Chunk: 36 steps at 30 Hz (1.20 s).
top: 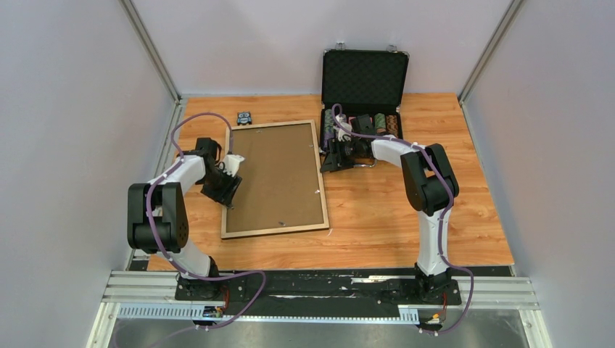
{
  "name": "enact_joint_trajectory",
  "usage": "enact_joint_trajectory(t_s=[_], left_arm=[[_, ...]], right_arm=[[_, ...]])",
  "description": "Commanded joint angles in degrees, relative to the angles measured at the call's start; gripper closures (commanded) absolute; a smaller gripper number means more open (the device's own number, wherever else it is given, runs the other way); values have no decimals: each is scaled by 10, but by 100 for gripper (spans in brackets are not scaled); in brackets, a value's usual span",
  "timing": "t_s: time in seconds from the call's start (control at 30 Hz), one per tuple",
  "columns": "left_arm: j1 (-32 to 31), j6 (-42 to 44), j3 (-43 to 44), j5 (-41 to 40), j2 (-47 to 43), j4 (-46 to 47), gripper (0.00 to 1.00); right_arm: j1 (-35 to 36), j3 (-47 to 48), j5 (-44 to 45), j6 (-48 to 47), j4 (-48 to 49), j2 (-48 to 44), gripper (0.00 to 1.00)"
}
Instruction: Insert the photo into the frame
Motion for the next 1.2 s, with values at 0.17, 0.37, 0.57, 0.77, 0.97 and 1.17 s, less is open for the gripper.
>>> enact_joint_trajectory(t_s=[0.17, 0.37, 0.57, 0.77, 0.97, 1.17], left_arm=[[-3, -22, 34, 25, -51, -22, 28], [-3, -34, 30, 42, -61, -24, 23], [-3, -51, 16, 43, -34, 0, 18], [-3, -60, 2, 35, -18, 25, 19], [-22, -63, -11, 20, -17, 41, 22], [-24, -64, -19, 3, -17, 53, 26]], right_arm=[[-3, -1, -5, -5, -2, 2, 49], [-3, 1, -4, -5, -2, 7, 50], [-3, 1, 0, -7, -2, 6, 50], [-4, 1, 2, -8, -3, 6, 50], [-6, 1, 0, -9, -2, 9, 50], [-8, 0, -1, -9, -2, 10, 50]])
